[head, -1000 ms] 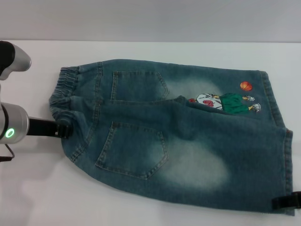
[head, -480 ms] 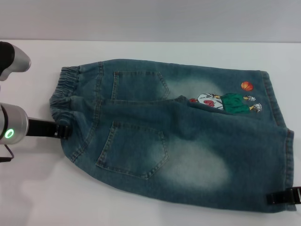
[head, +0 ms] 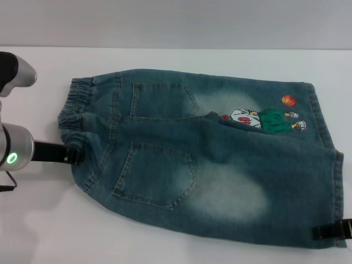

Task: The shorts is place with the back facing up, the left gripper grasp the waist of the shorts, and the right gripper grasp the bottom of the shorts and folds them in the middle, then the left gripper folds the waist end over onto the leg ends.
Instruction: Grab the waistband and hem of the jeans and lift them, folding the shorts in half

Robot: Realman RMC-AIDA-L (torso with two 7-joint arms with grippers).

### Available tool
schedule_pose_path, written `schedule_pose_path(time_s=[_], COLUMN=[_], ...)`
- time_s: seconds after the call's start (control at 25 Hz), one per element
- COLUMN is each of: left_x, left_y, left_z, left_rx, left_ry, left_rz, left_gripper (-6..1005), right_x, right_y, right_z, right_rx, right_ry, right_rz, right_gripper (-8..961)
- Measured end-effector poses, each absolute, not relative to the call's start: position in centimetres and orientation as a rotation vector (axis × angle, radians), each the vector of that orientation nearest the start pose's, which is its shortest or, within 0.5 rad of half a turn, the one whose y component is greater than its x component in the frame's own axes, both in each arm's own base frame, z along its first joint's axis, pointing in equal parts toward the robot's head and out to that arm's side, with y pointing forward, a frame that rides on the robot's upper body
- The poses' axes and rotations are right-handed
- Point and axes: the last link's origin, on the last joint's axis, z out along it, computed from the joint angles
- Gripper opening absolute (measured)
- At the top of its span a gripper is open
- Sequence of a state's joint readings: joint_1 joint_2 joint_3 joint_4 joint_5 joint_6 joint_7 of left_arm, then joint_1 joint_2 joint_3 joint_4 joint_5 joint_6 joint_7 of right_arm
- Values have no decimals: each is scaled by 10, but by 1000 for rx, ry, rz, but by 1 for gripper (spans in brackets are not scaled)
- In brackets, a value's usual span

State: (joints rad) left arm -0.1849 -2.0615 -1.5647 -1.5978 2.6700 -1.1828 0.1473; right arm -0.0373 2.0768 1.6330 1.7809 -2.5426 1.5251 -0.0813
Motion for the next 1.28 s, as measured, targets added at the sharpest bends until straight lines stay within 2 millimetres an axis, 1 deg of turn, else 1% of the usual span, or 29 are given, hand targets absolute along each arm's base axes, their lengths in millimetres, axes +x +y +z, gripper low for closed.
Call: schedule_pose_path(time_s=[0.16, 0.48, 0.68, 0.88, 1.12, 1.28], left_x=[-241, -239, -237, -237, -238, -237], left_y=[317, 318, 319, 320, 321, 323], left_z=[12, 13, 12, 13, 14, 14], left_rx=[-2082, -2086, -2089, -2086, -2081, -2079], left_ry=[-1265, -1259, -1255, -1256, -1258, -1254], left_rz=[165, 161, 158, 156, 151, 141], left_gripper=[221, 222, 221, 222, 222, 222], right_x=[265, 261, 258, 257, 253, 249], right_y=[232, 234, 236, 239, 244, 251], right_z=[24, 25, 22, 19, 15, 14], right_rx=[-2026, -2075, -2105, -2122, -2151, -2155], right_ry=[1699, 1638, 1616, 1603, 1575, 1541], right_rz=[-267, -267, -279, -280, -259, -221], right_gripper=[549, 529, 328, 100, 16, 25])
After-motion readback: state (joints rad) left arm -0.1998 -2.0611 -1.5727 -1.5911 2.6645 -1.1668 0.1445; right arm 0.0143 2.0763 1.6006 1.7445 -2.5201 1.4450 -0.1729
